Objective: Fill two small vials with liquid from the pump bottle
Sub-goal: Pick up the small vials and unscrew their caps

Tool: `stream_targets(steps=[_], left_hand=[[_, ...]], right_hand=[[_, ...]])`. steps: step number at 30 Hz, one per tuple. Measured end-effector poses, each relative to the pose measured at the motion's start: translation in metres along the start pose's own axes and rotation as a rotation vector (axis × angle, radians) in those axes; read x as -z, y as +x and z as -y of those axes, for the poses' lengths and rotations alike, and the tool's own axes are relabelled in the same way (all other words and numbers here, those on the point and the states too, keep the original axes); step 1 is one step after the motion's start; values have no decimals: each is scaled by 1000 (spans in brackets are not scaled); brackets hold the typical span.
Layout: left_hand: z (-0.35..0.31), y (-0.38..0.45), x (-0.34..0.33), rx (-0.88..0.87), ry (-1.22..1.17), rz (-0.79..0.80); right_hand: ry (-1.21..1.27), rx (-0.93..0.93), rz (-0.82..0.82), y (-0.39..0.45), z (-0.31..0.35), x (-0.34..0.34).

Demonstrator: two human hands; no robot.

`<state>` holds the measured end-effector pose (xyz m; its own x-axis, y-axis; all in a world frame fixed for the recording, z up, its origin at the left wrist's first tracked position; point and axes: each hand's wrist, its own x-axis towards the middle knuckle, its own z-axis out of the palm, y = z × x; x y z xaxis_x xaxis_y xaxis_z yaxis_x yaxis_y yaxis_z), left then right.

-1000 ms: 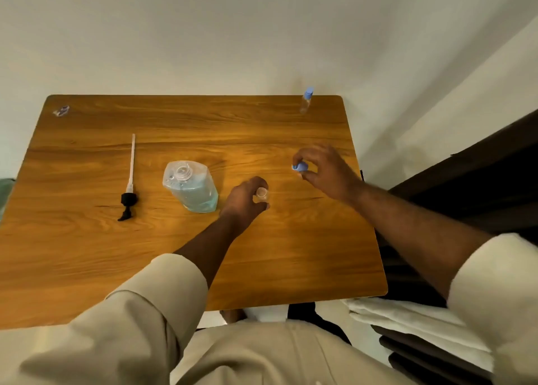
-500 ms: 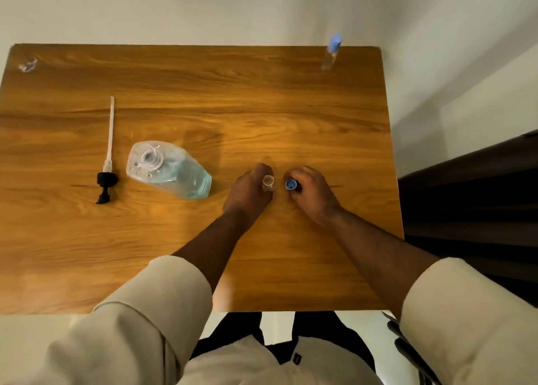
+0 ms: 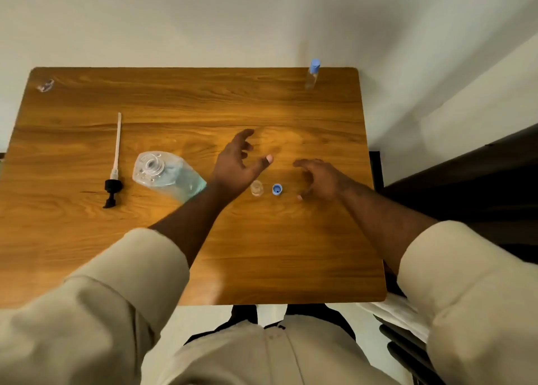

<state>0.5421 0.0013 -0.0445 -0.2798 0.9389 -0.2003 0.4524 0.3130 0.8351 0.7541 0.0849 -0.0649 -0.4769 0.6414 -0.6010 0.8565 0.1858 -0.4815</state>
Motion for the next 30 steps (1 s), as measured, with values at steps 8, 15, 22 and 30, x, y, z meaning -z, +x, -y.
stream_targets(steps=[8,15,22,30], left_hand=[[-16,109,-34,71,417,219],[-14,160,-47,148,780,368],[-9,175,-48,153,806,328],[-18,155,-23,207,605,300]], right_hand=[[-49,73,-186,56,-5,76],[-93,283,-541,115,1,132],[-199,291,-536,155,9,144],[-252,263,-545,133,27,148]])
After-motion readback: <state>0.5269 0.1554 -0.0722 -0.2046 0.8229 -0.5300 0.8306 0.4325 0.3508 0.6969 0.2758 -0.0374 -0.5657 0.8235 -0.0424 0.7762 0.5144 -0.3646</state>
